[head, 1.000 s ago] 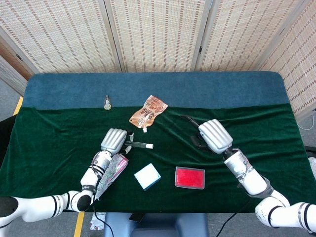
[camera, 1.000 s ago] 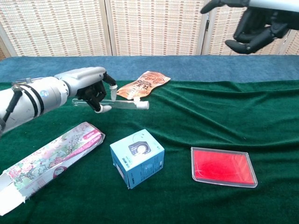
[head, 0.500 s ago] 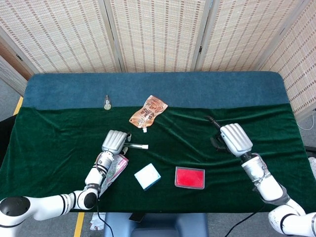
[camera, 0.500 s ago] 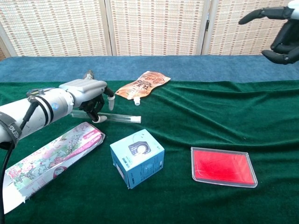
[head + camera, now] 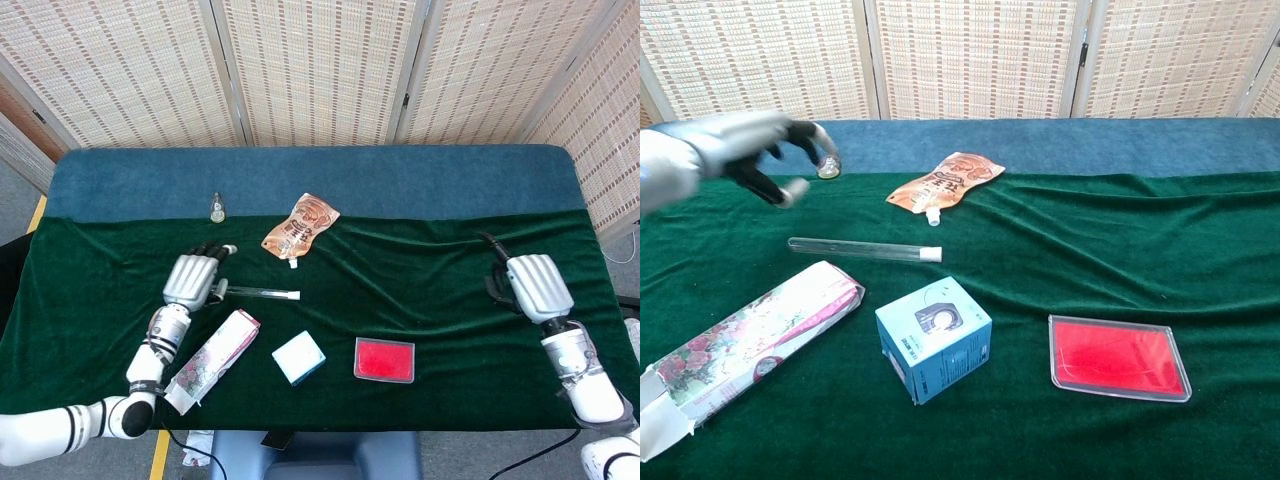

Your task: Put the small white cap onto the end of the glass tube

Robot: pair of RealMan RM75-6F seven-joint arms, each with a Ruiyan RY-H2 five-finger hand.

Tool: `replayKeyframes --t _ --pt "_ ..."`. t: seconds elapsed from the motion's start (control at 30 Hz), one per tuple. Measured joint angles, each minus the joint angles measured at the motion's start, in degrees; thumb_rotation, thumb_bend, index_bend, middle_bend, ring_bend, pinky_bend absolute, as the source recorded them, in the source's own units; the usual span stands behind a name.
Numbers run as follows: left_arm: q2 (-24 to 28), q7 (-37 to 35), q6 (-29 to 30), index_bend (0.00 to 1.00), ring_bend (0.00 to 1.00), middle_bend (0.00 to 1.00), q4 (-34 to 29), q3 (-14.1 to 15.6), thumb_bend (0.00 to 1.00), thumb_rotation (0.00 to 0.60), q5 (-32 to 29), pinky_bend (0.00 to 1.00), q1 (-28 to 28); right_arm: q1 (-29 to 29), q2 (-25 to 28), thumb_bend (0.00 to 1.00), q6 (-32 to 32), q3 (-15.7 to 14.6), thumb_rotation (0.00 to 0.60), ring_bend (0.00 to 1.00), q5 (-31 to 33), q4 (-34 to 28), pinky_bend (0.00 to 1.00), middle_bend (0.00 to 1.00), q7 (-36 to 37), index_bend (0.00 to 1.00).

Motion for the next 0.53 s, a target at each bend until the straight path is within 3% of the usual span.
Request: replayKeyframes --t 0.17,0.23,0.53 --pt "5.3 -5.1 8.7 0.23 0.10 0.27 -2.9 1.7 0.52 0.600 6.9 0.16 6.7 -4.2 0.3 0.57 4.0 -1.1 0.600 0.21 0.3 1.9 0.21 0.13 -1.4 0.12" --pt "7.2 -7.6 12.5 0.23 0.10 0.27 -3.9 2.7 0.50 0.600 9.8 0.14 10.0 -5.9 0.3 0.57 5.4 -1.7 0.600 0.12 0.2 2.5 0.11 0.06 -1.6 0.07" --pt "12.5 -13.2 23.8 0.23 0.11 0.26 -7.6 7.9 0.47 0.600 19.4 0.09 21.3 -11.9 -1.0 0.57 11.0 -3.2 0.600 0.08 -1.2 5.0 0.08 0.02 1.6 0.01"
